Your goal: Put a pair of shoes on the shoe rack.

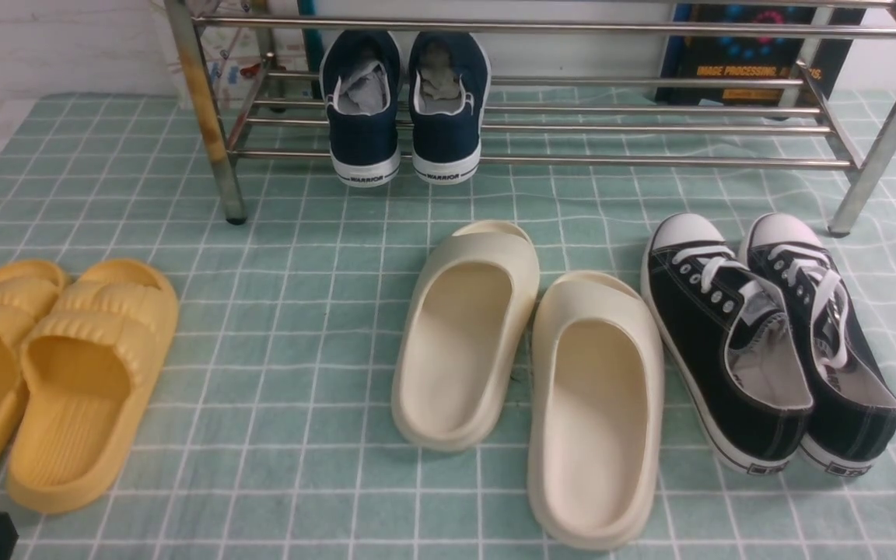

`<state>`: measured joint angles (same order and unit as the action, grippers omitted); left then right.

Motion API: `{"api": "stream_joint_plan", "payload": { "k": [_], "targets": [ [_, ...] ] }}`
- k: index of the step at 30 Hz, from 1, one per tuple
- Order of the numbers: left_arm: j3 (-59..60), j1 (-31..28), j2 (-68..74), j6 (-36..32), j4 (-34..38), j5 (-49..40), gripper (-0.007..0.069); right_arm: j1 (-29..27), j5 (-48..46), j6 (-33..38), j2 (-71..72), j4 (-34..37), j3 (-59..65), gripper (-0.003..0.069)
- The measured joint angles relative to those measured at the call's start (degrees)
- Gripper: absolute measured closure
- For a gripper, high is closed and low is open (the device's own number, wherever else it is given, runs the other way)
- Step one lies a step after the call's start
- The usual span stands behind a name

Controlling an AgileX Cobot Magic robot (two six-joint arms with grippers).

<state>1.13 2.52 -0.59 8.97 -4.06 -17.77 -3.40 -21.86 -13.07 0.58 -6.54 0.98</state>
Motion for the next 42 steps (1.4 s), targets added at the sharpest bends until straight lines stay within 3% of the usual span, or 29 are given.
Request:
{"api": "stream_joint_plan", "payload": {
  "k": [9, 42],
  "targets": [
    [0.6, 0.0, 0.0, 0.0, 1.8, -4.0, 0.0638, 0.0, 0.0, 0.0, 0.0, 0.0, 0.0, 0.0419],
    [0.6, 0.0, 0.0, 0.0, 2.2, -4.2, 0.0638, 0.0, 0.0, 0.0, 0.0, 0.0, 0.0, 0.0419]
  ]
}}
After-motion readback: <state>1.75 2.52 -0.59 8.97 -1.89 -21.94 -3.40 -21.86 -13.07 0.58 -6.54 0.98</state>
